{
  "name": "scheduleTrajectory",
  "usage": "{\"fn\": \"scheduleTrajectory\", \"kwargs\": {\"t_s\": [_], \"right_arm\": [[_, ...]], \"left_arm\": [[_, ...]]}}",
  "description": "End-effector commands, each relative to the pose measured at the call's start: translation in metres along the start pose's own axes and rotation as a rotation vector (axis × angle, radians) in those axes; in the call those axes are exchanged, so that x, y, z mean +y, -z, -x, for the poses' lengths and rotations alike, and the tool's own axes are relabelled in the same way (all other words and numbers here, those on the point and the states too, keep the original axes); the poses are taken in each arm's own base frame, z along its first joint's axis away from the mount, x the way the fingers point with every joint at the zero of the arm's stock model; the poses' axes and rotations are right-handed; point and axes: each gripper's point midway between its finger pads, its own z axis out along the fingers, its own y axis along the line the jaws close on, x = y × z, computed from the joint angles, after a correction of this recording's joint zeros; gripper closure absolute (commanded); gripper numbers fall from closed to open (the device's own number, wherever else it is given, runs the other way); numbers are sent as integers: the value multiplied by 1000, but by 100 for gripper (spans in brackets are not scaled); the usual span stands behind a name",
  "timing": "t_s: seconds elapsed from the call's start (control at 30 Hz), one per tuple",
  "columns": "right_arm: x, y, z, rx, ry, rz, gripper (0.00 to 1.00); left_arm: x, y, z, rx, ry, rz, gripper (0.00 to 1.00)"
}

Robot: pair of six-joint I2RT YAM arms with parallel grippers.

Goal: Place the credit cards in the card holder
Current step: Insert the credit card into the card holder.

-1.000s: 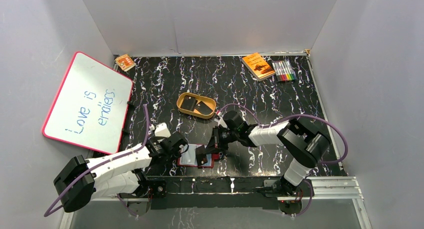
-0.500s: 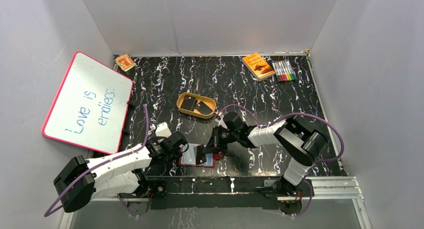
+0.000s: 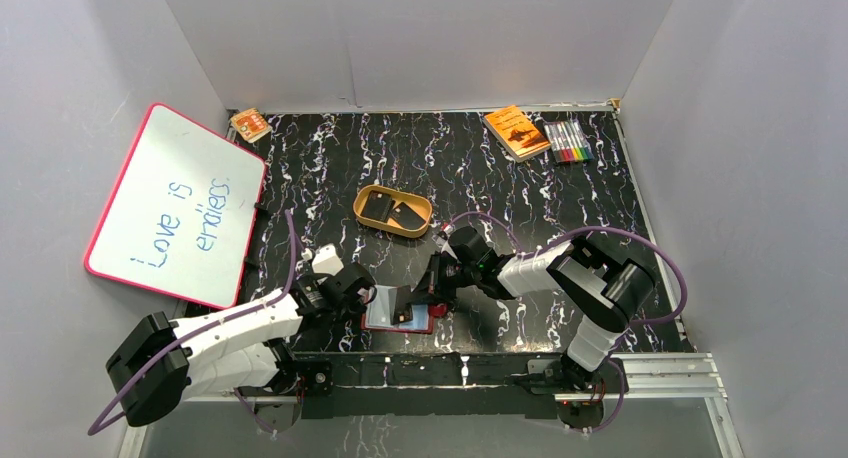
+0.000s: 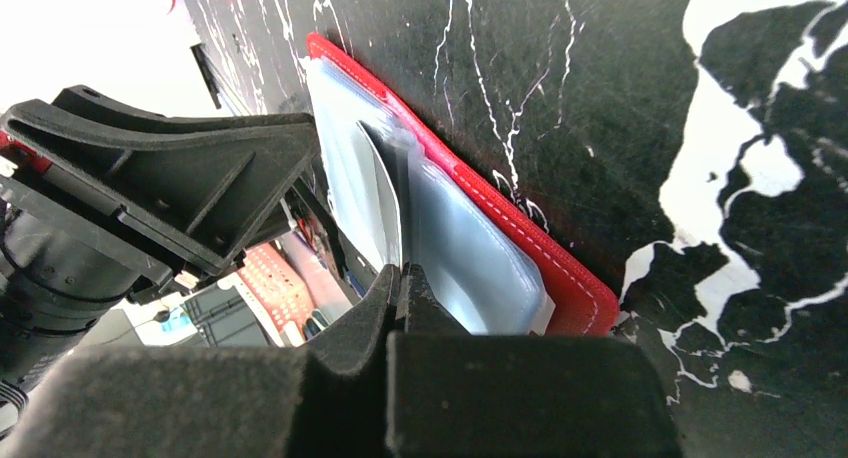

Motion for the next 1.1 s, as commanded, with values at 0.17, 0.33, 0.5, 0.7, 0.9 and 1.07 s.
{"fn": "scheduleTrajectory", "kwargs": {"t_s": [0.17,0.33,0.5,0.7,0.9,1.07], "right_arm": [[-13,-4,9,-87,-33,-62,100],[-10,-10,4,-83,-29,-68,100],[-6,-15,-2,-75,-18,-73,100],[-6,-14,-7,-81,-12,-81,100],[-4,-16,-14,-74,-9,-80,100],[-6,-11,-17,-79,-18,-80,100]], "left_arm": [[18,-3,-31,127,-10,29,75],[15,-3,-31,129,-5,18,76],[12,-5,-31,126,9,8,76],[13,-4,-32,127,24,1,76],[15,-5,-34,127,45,2,76],[20,-6,-34,121,64,11,76]]}}
